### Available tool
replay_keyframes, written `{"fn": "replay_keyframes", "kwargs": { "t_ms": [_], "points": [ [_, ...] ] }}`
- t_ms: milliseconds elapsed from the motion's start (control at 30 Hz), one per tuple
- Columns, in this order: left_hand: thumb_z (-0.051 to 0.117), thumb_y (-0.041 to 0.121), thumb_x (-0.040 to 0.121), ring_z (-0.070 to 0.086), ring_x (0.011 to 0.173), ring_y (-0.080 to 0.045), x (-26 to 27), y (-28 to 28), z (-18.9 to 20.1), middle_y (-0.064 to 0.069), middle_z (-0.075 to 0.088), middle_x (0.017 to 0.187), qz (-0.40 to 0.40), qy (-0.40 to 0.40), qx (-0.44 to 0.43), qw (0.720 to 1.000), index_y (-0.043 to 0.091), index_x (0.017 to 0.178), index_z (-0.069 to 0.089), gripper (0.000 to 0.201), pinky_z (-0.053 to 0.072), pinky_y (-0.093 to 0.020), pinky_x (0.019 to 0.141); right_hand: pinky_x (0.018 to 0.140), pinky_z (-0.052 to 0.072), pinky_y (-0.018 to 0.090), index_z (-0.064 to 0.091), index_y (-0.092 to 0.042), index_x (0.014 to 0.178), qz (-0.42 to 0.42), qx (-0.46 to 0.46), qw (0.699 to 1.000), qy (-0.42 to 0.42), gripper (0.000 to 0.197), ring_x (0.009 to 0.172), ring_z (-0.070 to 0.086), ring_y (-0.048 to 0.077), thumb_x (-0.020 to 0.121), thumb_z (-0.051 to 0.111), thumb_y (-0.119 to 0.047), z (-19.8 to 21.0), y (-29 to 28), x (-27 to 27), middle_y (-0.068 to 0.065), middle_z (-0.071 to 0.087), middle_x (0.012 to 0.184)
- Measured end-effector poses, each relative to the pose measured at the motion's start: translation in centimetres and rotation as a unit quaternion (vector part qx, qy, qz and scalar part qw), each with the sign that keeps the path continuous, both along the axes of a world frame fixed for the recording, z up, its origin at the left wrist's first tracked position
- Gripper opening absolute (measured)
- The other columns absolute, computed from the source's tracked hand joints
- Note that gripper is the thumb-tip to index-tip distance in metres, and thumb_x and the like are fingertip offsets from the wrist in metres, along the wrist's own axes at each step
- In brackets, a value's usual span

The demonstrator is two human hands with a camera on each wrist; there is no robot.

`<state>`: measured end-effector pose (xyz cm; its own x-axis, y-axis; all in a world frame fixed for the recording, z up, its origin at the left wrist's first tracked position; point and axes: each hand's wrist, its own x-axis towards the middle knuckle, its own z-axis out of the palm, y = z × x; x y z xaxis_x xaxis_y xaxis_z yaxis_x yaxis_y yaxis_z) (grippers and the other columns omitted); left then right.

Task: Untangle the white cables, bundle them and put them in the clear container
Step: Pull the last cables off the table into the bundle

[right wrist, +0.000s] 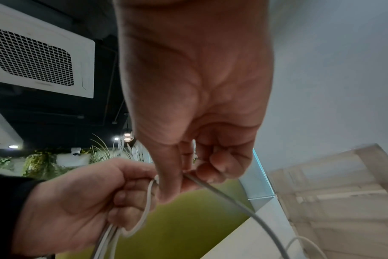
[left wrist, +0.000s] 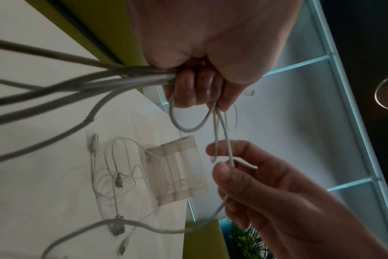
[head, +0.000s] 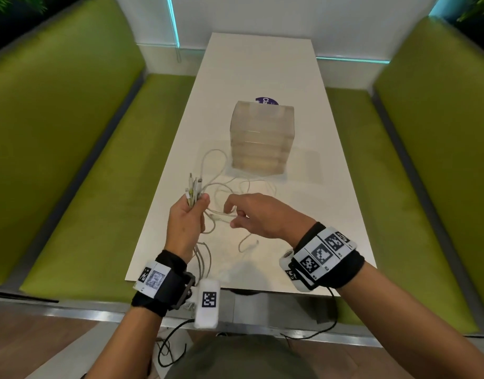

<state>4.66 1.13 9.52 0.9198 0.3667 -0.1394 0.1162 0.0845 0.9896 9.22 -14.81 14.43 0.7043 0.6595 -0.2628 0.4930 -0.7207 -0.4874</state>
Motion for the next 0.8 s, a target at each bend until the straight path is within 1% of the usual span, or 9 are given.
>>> {"fn": "replay_keyframes", "kwargs": {
  "t_ms": [100, 233, 300, 400, 467, 533, 667, 733, 800],
  "points": [
    [0.056, 0.008, 0.092, 0.023, 0.041, -0.008, -0.7, 0.6, -0.1, 0.010, 0.029, 0.045, -0.025, 0.029, -0.011, 0.999, 0.011, 0.072, 0.050, 0.021, 0.021, -0.021, 0.040, 0.069, 0.043, 0.032, 0.039, -0.021, 0.120, -0.050, 0.051, 0.997, -0.009, 0.039, 0.076, 0.054, 0.019, 0.090, 0.062, -0.024, 0.3, -0.6, -0.7, -0.003, 0.057, 0.082],
    [0.059, 0.006, 0.080, 0.018, 0.041, -0.010, -1.3, 1.1, 0.4, 0.007, 0.027, 0.045, -0.131, 0.075, -0.010, 0.988, 0.007, 0.068, 0.050, 0.016, 0.016, -0.020, 0.040, 0.066, 0.042, 0.021, 0.035, -0.039, 0.138, -0.083, 0.166, 0.982, -0.019, 0.068, 0.069, 0.053, 0.002, 0.083, 0.069, -0.020, 0.8, -1.2, -0.6, -0.011, 0.063, 0.074],
    [0.058, 0.012, 0.069, 0.017, 0.040, -0.010, -1.7, 1.2, 0.9, 0.005, 0.025, 0.045, -0.197, 0.081, 0.007, 0.977, 0.007, 0.062, 0.049, 0.013, 0.015, -0.020, 0.041, 0.068, 0.041, 0.022, 0.051, -0.034, 0.132, -0.070, 0.167, 0.983, 0.005, 0.057, 0.070, 0.051, 0.000, 0.081, 0.072, -0.020, 1.1, -1.4, -0.1, -0.013, 0.060, 0.072],
    [0.055, 0.012, 0.064, 0.017, 0.040, -0.011, -2.1, 1.3, 1.4, 0.004, 0.028, 0.044, -0.251, 0.083, 0.019, 0.964, 0.012, 0.053, 0.051, 0.011, 0.014, -0.021, 0.043, 0.066, 0.036, 0.022, 0.073, -0.019, 0.105, -0.035, 0.130, 0.991, 0.016, 0.029, 0.070, 0.045, 0.001, 0.077, 0.076, -0.026, 0.6, -1.5, 0.1, -0.006, 0.049, 0.081],
    [0.056, 0.013, 0.065, 0.018, 0.042, -0.011, -2.3, 1.4, 1.5, 0.005, 0.032, 0.045, -0.265, 0.088, 0.021, 0.960, 0.019, 0.050, 0.054, 0.016, 0.012, -0.024, 0.046, 0.063, 0.034, 0.014, 0.075, -0.016, 0.094, -0.040, 0.139, 0.989, 0.042, 0.022, 0.070, 0.045, -0.001, 0.075, 0.078, -0.026, 0.2, -1.4, -0.3, -0.003, 0.046, 0.093],
    [0.057, 0.014, 0.068, 0.020, 0.044, -0.012, -2.4, 1.4, 1.5, 0.008, 0.035, 0.046, -0.266, 0.082, 0.017, 0.960, 0.022, 0.049, 0.056, 0.020, 0.012, -0.029, 0.048, 0.063, 0.036, 0.013, 0.073, -0.017, 0.086, -0.046, 0.146, 0.986, 0.069, 0.015, 0.070, 0.050, 0.000, 0.075, 0.078, -0.024, 0.0, -1.4, -0.7, -0.003, 0.050, 0.097],
    [0.058, 0.018, 0.073, 0.024, 0.043, -0.011, -2.4, 1.0, 1.6, 0.006, 0.036, 0.049, -0.266, 0.055, 0.024, 0.962, 0.024, 0.053, 0.057, 0.021, 0.016, -0.025, 0.045, 0.056, 0.040, 0.016, 0.067, -0.020, 0.082, -0.050, 0.145, 0.977, 0.146, 0.006, 0.058, 0.055, 0.005, 0.080, 0.073, -0.019, -0.6, -1.2, -1.5, -0.006, 0.060, 0.066],
    [0.060, 0.021, 0.080, 0.026, 0.042, -0.010, -2.4, 0.8, 1.6, 0.006, 0.035, 0.048, -0.266, 0.045, 0.039, 0.962, 0.024, 0.057, 0.060, 0.024, 0.020, -0.023, 0.042, 0.054, 0.042, 0.018, 0.069, -0.013, 0.083, -0.053, 0.140, 0.974, 0.168, 0.010, 0.056, 0.056, 0.007, 0.085, 0.069, -0.023, -1.1, -1.2, -1.9, 0.001, 0.064, 0.066],
    [0.059, 0.022, 0.092, 0.027, 0.041, -0.009, -2.4, 0.7, 1.4, 0.008, 0.034, 0.046, -0.233, 0.034, 0.049, 0.971, 0.023, 0.061, 0.061, 0.030, 0.023, -0.022, 0.042, 0.054, 0.045, 0.020, 0.071, -0.012, 0.084, -0.051, 0.147, 0.969, 0.190, 0.012, 0.056, 0.058, 0.007, 0.087, 0.067, -0.024, -1.6, -1.6, -2.2, 0.002, 0.069, 0.072]
  ]
}}
